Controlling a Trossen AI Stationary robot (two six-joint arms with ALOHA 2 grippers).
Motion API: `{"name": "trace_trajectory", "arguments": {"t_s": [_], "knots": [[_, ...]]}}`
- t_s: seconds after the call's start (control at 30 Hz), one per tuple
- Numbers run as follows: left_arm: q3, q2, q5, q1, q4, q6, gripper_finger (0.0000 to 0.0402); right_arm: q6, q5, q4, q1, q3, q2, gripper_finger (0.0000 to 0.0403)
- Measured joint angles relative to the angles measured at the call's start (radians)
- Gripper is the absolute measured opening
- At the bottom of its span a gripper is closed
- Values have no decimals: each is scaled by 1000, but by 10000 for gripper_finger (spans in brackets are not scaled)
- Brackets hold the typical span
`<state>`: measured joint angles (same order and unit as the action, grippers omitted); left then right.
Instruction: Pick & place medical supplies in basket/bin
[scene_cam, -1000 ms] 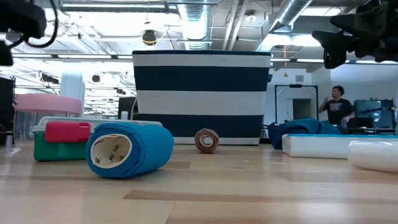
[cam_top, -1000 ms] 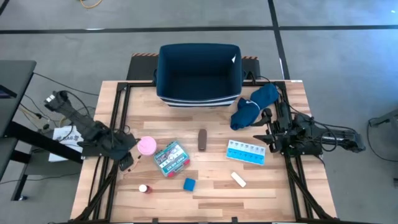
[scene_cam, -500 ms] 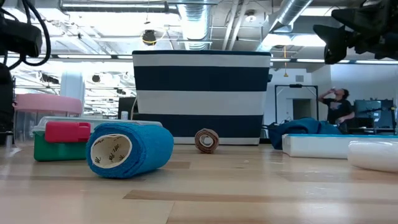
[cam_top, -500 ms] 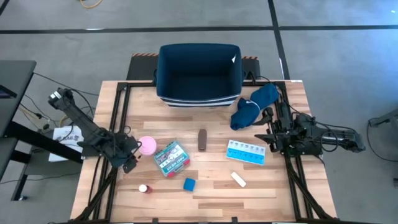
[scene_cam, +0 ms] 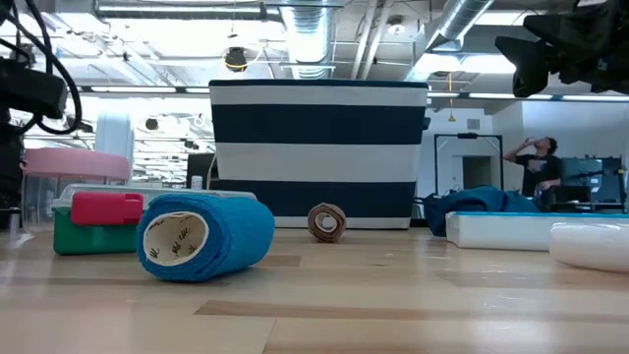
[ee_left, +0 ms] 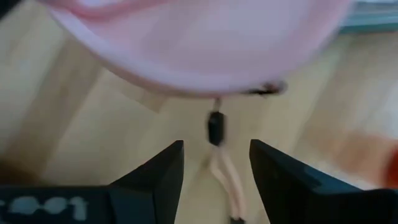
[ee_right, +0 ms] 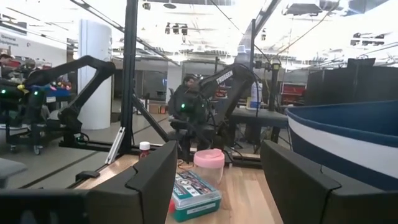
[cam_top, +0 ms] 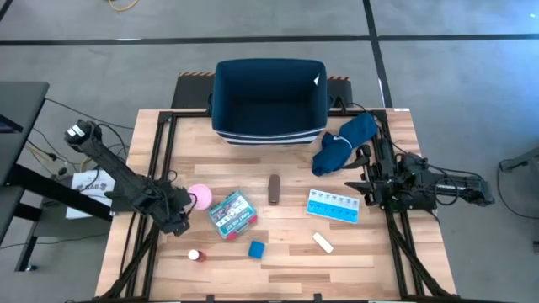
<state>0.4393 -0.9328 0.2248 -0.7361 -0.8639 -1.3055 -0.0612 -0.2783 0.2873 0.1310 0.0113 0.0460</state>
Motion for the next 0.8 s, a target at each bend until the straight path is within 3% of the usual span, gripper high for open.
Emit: {"name": "trace_trajectory", "arguments": {"t_s": [0.4, 0.8], "knots": [[0, -183, 87, 0, 35, 16, 176, 0, 0, 14, 0, 0, 0, 225], [0, -220, 164, 0, 70, -16, 173, 0, 0, 13, 0, 0, 0, 225]]}}
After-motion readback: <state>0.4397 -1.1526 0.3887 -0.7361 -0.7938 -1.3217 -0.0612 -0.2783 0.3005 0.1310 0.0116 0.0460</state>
